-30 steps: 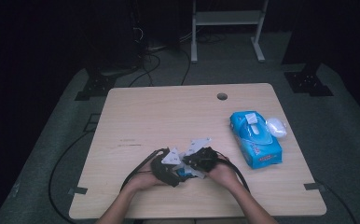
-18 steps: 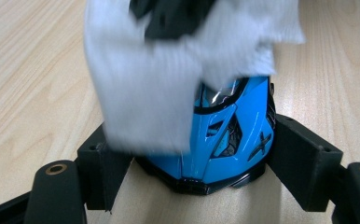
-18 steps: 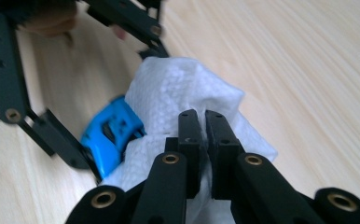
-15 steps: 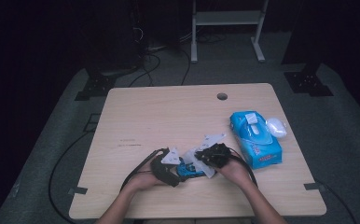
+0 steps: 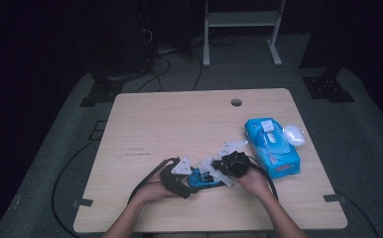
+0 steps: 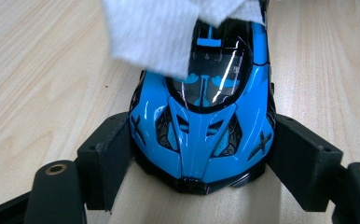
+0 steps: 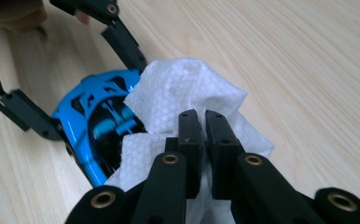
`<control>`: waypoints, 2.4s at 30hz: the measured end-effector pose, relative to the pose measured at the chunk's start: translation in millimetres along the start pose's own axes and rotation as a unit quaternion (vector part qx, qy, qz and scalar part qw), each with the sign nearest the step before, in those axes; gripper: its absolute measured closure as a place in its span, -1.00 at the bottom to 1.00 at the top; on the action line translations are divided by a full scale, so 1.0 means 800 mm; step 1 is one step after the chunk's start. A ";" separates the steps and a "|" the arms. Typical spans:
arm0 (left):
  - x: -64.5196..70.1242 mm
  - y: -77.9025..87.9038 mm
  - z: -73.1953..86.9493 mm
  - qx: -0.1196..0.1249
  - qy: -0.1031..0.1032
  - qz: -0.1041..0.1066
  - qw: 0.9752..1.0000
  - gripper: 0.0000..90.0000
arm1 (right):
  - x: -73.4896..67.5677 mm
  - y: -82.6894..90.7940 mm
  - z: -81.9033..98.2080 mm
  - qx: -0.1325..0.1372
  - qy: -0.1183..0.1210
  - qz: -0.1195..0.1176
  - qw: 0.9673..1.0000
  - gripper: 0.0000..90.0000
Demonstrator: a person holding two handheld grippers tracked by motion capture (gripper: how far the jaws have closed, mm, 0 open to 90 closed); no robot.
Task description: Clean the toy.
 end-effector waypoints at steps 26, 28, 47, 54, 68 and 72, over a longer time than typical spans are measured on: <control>0.000 0.000 0.000 0.001 0.003 0.001 1.000 -0.44 | -0.011 0.017 0.012 0.008 -0.008 -0.009 1.000 0.89; 0.000 0.000 0.000 0.002 0.003 0.001 1.000 -0.44 | -0.006 0.026 0.020 0.009 -0.017 -0.002 1.000 0.89; 0.000 -0.001 0.000 0.002 0.003 0.001 1.000 -0.44 | -0.035 0.050 0.049 0.024 -0.014 -0.011 1.000 0.89; 0.000 0.000 0.000 0.001 0.006 -0.001 1.000 -0.44 | -0.006 0.038 0.031 0.043 -0.041 0.008 0.998 0.89; 0.000 -0.001 0.000 0.001 0.003 0.000 1.000 -0.44 | -0.020 0.065 0.057 0.037 -0.039 0.022 0.998 0.89; 0.000 0.000 0.000 0.001 0.004 -0.001 1.000 -0.44 | -0.019 0.061 0.050 0.033 -0.035 0.023 0.999 0.89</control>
Point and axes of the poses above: each handheld gripper's, and its own axes: y roughly backward along the jaws, z roughly out of its underside, x roughly to its right, the point moved 8 cm from there along -y, roughly forward along the jaws, and after that the axes turned 12 degrees about -z, right-handed, at the moved point
